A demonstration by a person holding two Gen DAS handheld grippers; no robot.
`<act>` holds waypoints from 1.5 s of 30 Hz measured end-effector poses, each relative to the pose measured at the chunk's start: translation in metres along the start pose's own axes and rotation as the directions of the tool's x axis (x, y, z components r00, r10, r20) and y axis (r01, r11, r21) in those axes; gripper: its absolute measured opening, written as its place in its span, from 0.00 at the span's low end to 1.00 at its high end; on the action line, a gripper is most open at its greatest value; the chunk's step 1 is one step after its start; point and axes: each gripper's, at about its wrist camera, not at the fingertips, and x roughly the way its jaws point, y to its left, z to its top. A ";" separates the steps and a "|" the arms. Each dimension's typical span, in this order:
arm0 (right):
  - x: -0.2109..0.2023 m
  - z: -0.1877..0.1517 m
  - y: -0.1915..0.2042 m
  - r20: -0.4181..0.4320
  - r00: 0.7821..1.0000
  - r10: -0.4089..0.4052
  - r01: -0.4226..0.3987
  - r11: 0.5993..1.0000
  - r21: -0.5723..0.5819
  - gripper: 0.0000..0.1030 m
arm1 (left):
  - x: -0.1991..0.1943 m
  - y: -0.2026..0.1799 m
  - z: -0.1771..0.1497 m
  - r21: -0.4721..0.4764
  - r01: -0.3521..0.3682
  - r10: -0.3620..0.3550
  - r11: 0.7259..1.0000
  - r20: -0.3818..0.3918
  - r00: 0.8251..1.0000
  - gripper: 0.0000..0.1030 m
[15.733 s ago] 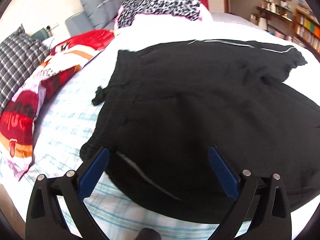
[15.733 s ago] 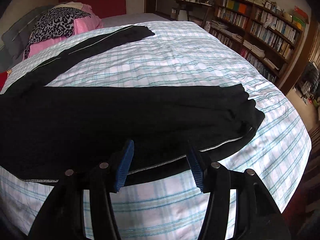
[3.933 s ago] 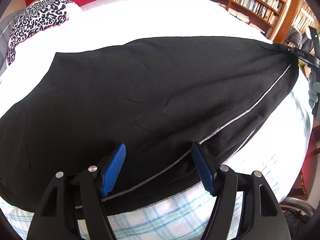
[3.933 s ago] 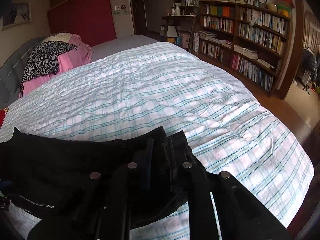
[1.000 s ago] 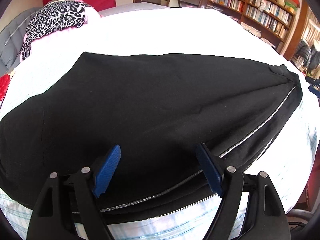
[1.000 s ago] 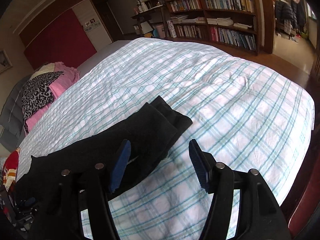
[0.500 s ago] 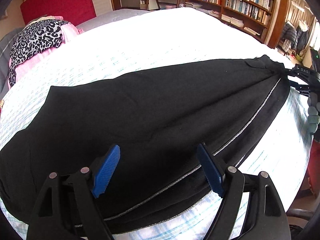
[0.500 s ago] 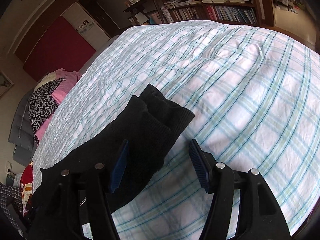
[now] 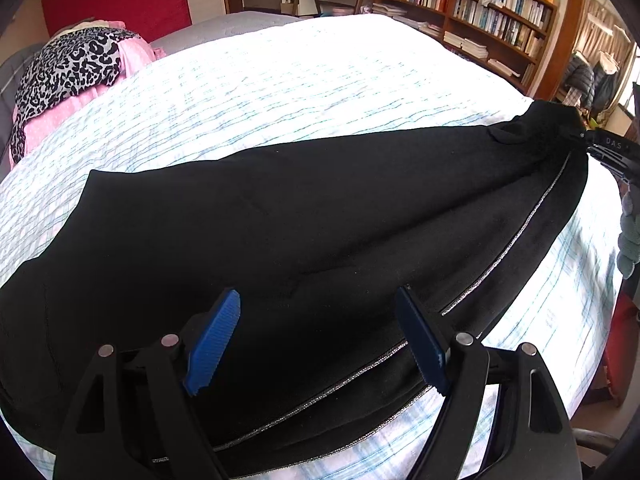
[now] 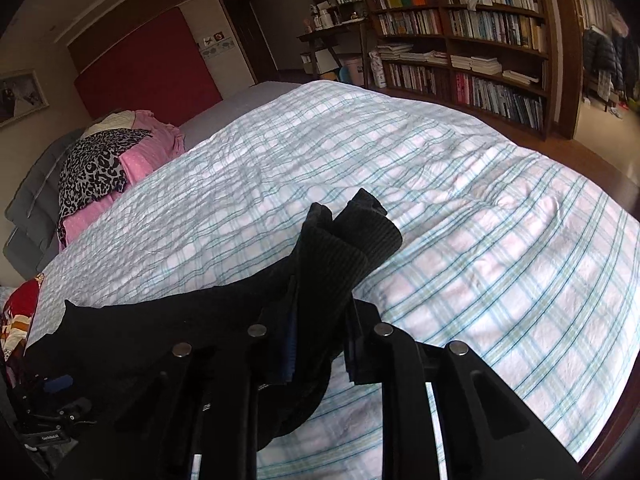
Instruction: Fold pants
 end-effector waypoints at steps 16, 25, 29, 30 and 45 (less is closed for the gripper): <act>-0.056 0.003 0.173 0.113 0.976 0.185 -0.146 0.947 -0.285 0.18 | -0.019 0.064 -0.025 -0.159 -0.017 0.022 0.987 0.026 0.999 0.77; -0.045 -0.044 0.274 0.054 0.970 0.237 -0.189 0.876 -0.443 0.18 | -0.045 0.119 -0.048 -0.267 -0.041 0.058 0.963 0.055 0.997 0.77; -0.032 -0.078 0.318 0.002 0.968 0.253 -0.218 0.839 -0.498 0.18 | -0.054 0.144 -0.063 -0.315 -0.054 0.076 0.947 0.056 0.996 0.77; -0.029 -0.087 0.329 -0.011 0.966 0.256 -0.225 0.826 -0.516 0.17 | -0.057 0.150 -0.067 -0.328 -0.058 0.080 0.943 0.054 0.995 0.77; 0.008 -0.177 0.417 -0.157 0.948 0.277 -0.313 0.721 -0.619 0.18 | -0.081 0.197 -0.106 -0.441 -0.085 0.122 0.894 0.056 0.991 0.77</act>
